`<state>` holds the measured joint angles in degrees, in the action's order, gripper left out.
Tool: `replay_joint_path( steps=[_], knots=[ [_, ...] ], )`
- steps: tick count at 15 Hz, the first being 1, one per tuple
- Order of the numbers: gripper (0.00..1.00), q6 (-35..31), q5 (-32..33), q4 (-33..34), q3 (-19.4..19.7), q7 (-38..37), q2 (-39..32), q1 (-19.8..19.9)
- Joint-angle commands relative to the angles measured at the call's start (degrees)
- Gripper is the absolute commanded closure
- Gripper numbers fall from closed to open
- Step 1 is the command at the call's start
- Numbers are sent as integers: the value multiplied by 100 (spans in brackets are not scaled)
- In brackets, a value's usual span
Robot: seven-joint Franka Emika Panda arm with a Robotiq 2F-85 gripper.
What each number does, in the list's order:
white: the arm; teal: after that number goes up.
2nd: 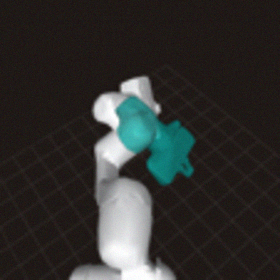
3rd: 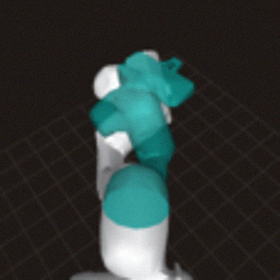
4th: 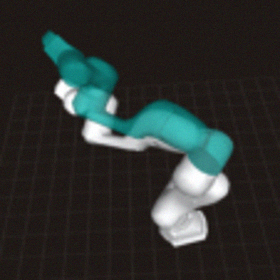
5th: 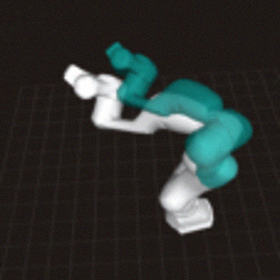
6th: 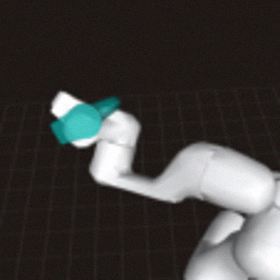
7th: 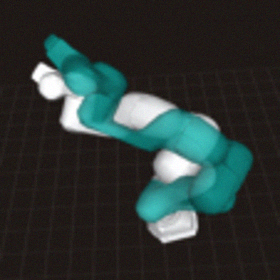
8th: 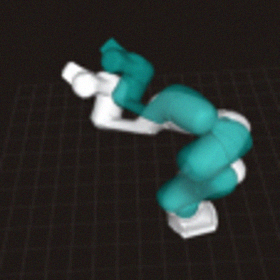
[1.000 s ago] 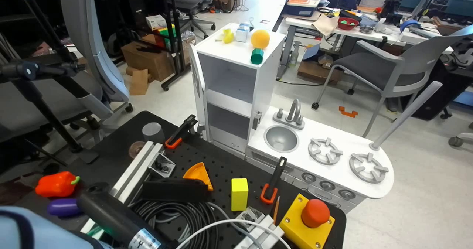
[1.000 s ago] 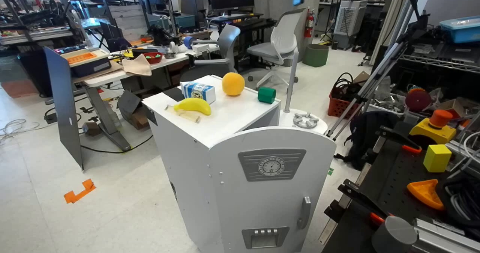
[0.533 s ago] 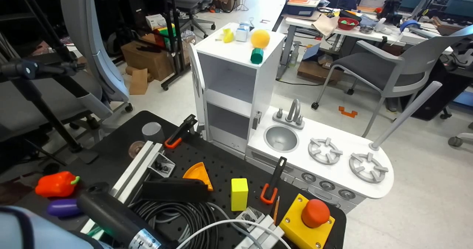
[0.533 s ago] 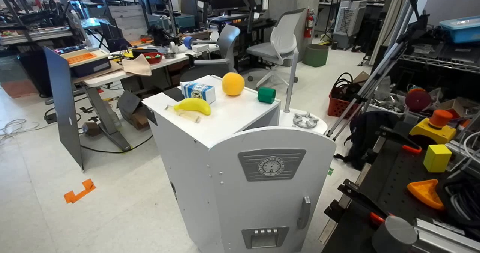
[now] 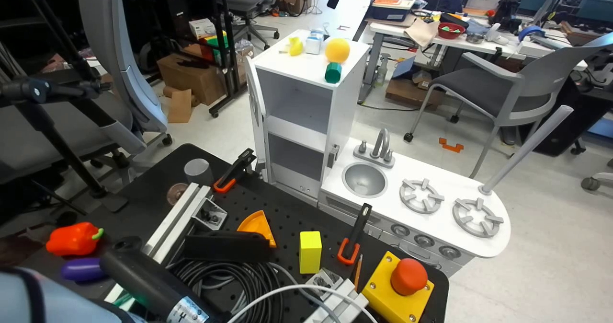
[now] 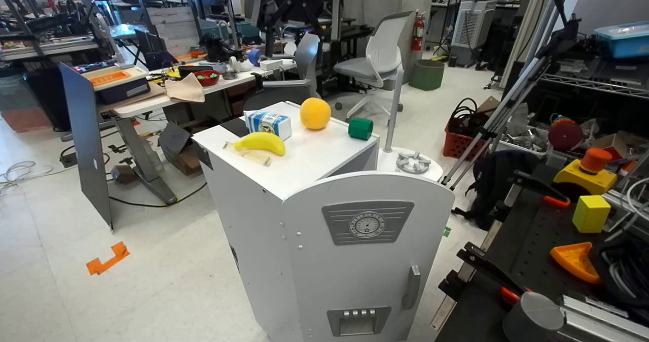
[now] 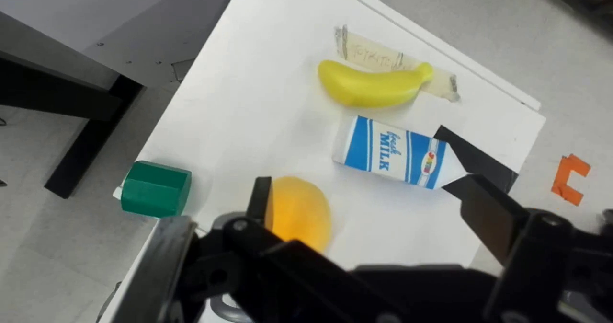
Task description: Move the orange plush toy to the left
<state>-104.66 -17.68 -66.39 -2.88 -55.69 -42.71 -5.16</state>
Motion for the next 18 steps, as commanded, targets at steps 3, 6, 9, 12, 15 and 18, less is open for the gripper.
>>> replay_joint_path(
  steps=[3,6,9,12,15,18],
  knots=[
    [0,643,60,1109,204,-889,-785,10],
    [0,916,172,1403,294,-1243,-1083,9],
    [0,1120,280,1665,358,-1528,-1383,-9],
    [0,1279,444,1943,379,-1770,-1664,-11],
    [0,1436,535,2203,359,-1919,-1872,2],
    [0,1557,603,2451,339,-2003,-2044,6]
  ],
)
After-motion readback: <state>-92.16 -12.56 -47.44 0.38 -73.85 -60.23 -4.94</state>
